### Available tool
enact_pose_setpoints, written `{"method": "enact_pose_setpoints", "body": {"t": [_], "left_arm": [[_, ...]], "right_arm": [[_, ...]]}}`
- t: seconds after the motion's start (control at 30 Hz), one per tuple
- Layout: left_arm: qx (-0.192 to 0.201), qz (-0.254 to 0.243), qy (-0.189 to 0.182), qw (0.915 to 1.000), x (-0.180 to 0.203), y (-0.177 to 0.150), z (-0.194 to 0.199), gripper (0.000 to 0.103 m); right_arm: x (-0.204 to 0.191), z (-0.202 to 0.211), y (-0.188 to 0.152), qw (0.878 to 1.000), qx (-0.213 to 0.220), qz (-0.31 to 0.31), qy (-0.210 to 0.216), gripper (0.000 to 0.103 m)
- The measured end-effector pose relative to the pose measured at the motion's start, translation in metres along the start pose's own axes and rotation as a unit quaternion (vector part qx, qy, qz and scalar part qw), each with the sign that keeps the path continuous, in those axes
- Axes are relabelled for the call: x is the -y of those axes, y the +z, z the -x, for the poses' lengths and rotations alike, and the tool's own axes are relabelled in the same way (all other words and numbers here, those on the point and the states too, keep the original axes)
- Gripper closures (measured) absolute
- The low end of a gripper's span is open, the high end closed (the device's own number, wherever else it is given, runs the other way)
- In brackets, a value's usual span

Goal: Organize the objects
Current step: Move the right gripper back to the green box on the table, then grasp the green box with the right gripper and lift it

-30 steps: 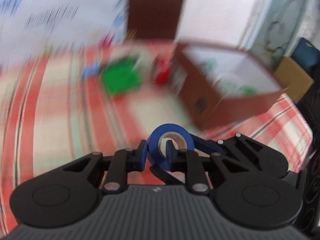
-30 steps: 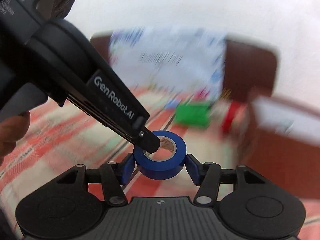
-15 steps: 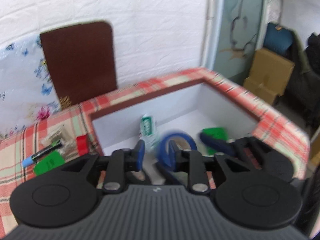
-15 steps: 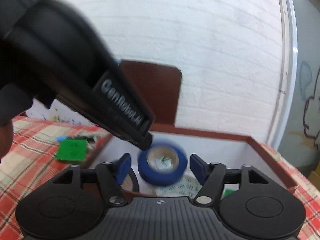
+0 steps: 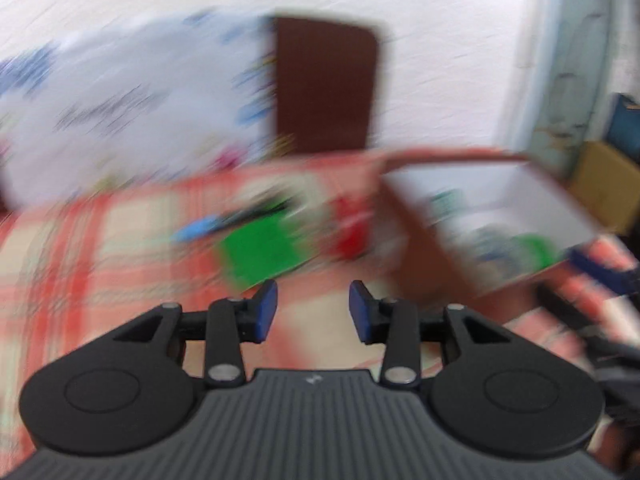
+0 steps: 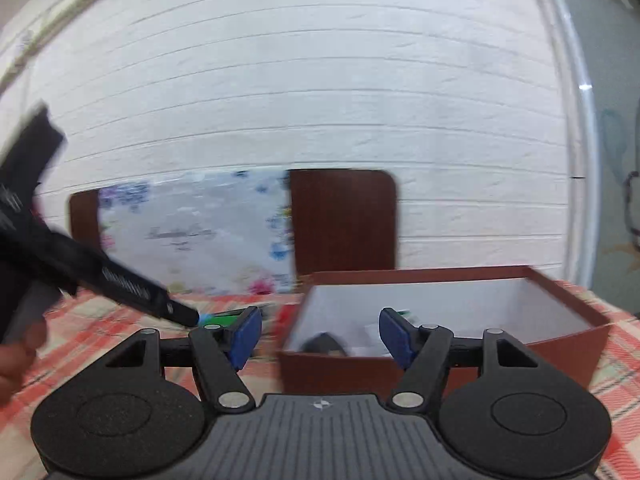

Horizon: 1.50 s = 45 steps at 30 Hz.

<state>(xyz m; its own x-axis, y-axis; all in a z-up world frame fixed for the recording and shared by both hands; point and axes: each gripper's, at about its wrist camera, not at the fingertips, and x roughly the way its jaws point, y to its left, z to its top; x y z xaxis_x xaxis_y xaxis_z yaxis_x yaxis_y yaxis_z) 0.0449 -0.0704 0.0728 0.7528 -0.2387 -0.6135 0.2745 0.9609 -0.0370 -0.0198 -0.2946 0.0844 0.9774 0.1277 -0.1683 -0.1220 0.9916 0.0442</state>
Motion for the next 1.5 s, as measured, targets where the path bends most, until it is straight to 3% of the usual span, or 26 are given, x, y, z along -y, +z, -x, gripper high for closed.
{"method": "enact_pose_setpoints", "body": {"t": [0.2, 0.23, 0.27, 0.3, 0.37, 0.6, 0.63, 0.73, 0.77, 0.9, 1.07, 1.2, 1.23, 1.27, 1.33, 1.4, 1.5], "left_arm": [[-0.047, 0.053, 0.13, 0.989, -0.088, -0.058, -0.023, 0.059], [-0.041, 0.066, 0.135, 0.9878, -0.1, -0.065, -0.024, 0.048], [-0.015, 0.074, 0.134, 0.9881, -0.108, -0.072, -0.019, 0.036], [0.003, 0.071, 0.141, 0.9874, -0.111, -0.08, -0.018, 0.032], [0.024, 0.083, 0.129, 0.9878, -0.116, -0.086, -0.013, 0.031], [0.032, 0.082, 0.116, 0.9893, -0.117, -0.082, -0.019, 0.028], [0.033, 0.085, 0.113, 0.9894, -0.117, -0.086, -0.019, 0.028], [0.036, 0.09, 0.107, 0.9896, -0.119, -0.087, -0.019, 0.026], [0.036, 0.092, 0.104, 0.9896, -0.12, -0.087, -0.02, 0.026], [0.035, 0.09, 0.105, 0.9898, -0.119, -0.087, -0.02, 0.026], [0.033, 0.086, 0.108, 0.9899, -0.117, -0.087, -0.02, 0.026], [0.021, 0.063, 0.127, 0.9898, -0.109, -0.084, -0.022, 0.025], [0.014, 0.057, 0.133, 0.9893, -0.105, -0.082, -0.022, 0.025], [0.007, 0.057, 0.136, 0.9891, -0.102, -0.08, -0.021, 0.027], [-0.019, 0.085, 0.095, 0.9916, -0.096, -0.073, -0.012, 0.034], [-0.037, 0.117, 0.032, 0.9919, -0.083, -0.068, 0.004, 0.037], [-0.067, 0.118, -0.062, 0.9889, -0.05, -0.059, 0.02, 0.037]], "right_arm": [[-0.059, -0.054, -0.015, 0.989, -0.093, 0.013, 0.11, 0.046], [-0.069, -0.065, -0.018, 0.988, -0.105, 0.018, 0.114, 0.046], [-0.076, -0.079, -0.02, 0.987, -0.116, 0.023, 0.112, 0.045], [-0.082, -0.091, -0.021, 0.986, -0.123, 0.023, 0.106, 0.042], [-0.088, -0.12, -0.022, 0.987, -0.133, 0.017, 0.084, 0.027], [-0.082, -0.225, -0.018, 0.984, -0.171, -0.002, 0.057, 0.011], [-0.084, -0.235, -0.021, 0.983, -0.176, 0.009, 0.05, 0.011], [-0.09, -0.254, -0.038, 0.976, -0.212, 0.032, 0.045, 0.033], [-0.091, -0.25, -0.037, 0.977, -0.206, 0.033, 0.046, 0.044], [-0.089, -0.22, -0.041, 0.976, -0.212, 0.022, 0.05, 0.044], [-0.093, -0.124, -0.059, 0.973, -0.216, 0.036, 0.073, 0.044], [-0.09, -0.047, -0.072, 0.975, -0.211, 0.043, 0.058, 0.044], [-0.089, -0.034, -0.074, 0.976, -0.206, 0.045, 0.049, 0.043], [-0.089, -0.027, -0.075, 0.977, -0.202, 0.047, 0.043, 0.028], [-0.086, -0.019, -0.076, 0.977, -0.204, 0.044, 0.035, 0.018], [-0.083, -0.015, -0.078, 0.976, -0.21, 0.036, 0.035, 0.02], [-0.079, -0.012, -0.078, 0.978, -0.203, 0.036, 0.033, 0.021]]}}
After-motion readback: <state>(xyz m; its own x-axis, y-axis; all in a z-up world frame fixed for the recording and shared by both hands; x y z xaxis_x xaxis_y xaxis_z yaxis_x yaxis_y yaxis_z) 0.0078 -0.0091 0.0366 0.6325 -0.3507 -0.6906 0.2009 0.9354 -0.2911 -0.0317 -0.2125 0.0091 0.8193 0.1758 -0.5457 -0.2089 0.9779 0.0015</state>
